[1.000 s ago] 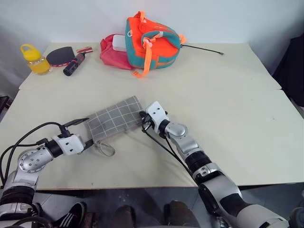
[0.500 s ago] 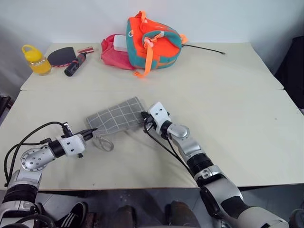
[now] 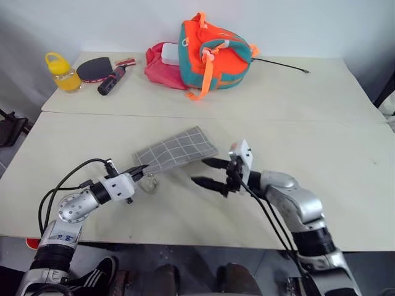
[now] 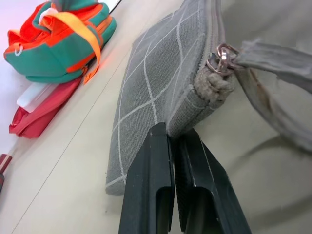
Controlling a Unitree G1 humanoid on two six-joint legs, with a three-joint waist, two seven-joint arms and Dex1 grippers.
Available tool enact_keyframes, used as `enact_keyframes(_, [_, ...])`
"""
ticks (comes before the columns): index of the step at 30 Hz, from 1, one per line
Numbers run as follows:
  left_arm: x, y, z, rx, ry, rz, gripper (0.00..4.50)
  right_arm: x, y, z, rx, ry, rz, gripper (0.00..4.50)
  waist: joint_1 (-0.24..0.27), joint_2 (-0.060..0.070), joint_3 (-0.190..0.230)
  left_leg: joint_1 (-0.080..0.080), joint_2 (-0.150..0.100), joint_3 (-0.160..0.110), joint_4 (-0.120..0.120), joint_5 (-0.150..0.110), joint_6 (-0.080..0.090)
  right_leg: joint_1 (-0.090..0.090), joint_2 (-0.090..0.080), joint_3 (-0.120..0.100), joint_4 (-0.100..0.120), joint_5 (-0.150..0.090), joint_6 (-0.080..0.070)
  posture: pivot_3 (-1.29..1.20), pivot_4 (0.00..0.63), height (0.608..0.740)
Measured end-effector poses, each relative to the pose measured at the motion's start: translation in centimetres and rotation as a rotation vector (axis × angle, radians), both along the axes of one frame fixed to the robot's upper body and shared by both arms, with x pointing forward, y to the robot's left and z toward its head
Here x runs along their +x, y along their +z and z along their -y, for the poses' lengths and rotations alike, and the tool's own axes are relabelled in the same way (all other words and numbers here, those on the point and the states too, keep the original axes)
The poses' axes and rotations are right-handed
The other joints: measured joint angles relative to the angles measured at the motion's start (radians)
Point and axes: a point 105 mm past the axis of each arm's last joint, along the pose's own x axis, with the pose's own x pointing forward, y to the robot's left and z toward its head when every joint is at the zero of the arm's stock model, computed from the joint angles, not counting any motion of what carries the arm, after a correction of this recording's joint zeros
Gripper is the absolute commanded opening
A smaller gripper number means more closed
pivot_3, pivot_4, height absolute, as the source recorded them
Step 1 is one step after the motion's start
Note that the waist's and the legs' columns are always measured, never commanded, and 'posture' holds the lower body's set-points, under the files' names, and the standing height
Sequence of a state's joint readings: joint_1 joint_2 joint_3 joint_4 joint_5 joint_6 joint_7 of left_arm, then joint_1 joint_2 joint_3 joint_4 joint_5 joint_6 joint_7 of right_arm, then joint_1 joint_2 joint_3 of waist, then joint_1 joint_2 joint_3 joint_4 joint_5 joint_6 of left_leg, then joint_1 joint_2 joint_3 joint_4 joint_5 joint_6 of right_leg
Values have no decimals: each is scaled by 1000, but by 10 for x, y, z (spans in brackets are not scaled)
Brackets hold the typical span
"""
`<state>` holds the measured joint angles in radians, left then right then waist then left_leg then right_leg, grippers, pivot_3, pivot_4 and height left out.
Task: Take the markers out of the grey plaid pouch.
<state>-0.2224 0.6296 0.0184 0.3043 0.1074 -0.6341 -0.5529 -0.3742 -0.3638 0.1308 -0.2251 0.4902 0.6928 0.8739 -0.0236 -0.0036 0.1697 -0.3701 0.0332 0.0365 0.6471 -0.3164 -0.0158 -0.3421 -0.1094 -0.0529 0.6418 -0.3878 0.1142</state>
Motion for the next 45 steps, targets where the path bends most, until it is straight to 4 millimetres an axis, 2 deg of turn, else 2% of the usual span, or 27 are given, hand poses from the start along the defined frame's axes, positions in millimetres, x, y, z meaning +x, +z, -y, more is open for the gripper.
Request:
enact_keyframes(3, [4,0,11,-16,1,-10,0,-9,-21,-10,-35,-8,-62,3982,-3,0,0,0,-2,0,0,1,1,0,-1,-1,-5,1,1,0,150,740])
enact_keyframes(6, [7,2,24,-21,-17,-20,0,-9,-35,-31,-16,-30,-118,3982,-3,0,0,0,-2,0,0,3,1,0,-2,-1,-4,1,2,0,150,740])
enact_keyframes(11, [6,4,43,-11,-59,-37,0,-5,-31,-60,48,-41,-135,3982,-4,-2,2,-1,-3,0,0,3,1,0,-1,-2,-3,2,3,0,150,740])
enact_keyframes(15, [7,5,46,-7,-59,-51,0,-3,-25,-68,70,-31,-132,3982,-4,-3,2,-2,-3,0,0,3,1,0,-1,-4,-2,2,4,0,150,740])
enact_keyframes(18, [9,10,51,-10,-63,-43,0,1,-27,-73,84,-47,-158,3982,-4,-3,2,-2,-3,0,0,3,1,0,-1,-8,-3,2,4,0,150,740])
enact_keyframes(21, [11,13,53,-15,-63,-41,0,4,-30,-77,87,-48,-166,3379,-4,-3,2,-2,-3,0,0,3,1,0,-1,-11,-4,3,5,0,150,740])
enact_keyframes(25, [10,18,56,-17,-66,-31,0,10,-33,-80,99,-76,-176,2044,-6,-3,2,-2,-3,0,0,3,1,0,-1,-11,-4,3,5,0,150,740])
enact_keyframes(30, [8,13,53,-22,-54,-47,0,19,-26,-74,140,-128,-170,210,-5,-3,2,-2,-3,0,0,3,1,0,-1,-11,-4,3,5,0,150,740])
enact_keyframes(31, [7,11,52,-23,-50,-52,0,19,-25,-73,138,-127,-165,29,-5,-3,2,-2,-3,0,0,3,1,0,-1,-11,-4,3,5,0,150,740])
enact_keyframes(36, [6,10,48,-26,-33,-55,0,21,-26,-57,130,-147,-155,29,-2,-3,2,-2,-3,0,0,3,1,0,-2,-11,-4,3,6,0,150,740])
enact_keyframes(41, [6,11,41,-33,-8,-52,0,18,-29,-32,82,-157,-127,29,-3,-3,2,-2,-4,0,0,2,2,0,-3,-11,-5,4,6,0,150,740])
enact_keyframes(45, [5,11,31,-43,8,-61,0,23,-34,-5,-21,-175,-62,29,-2,-3,2,-2,-4,0,0,2,2,1,-3,-11,-6,4,6,0,150,740])
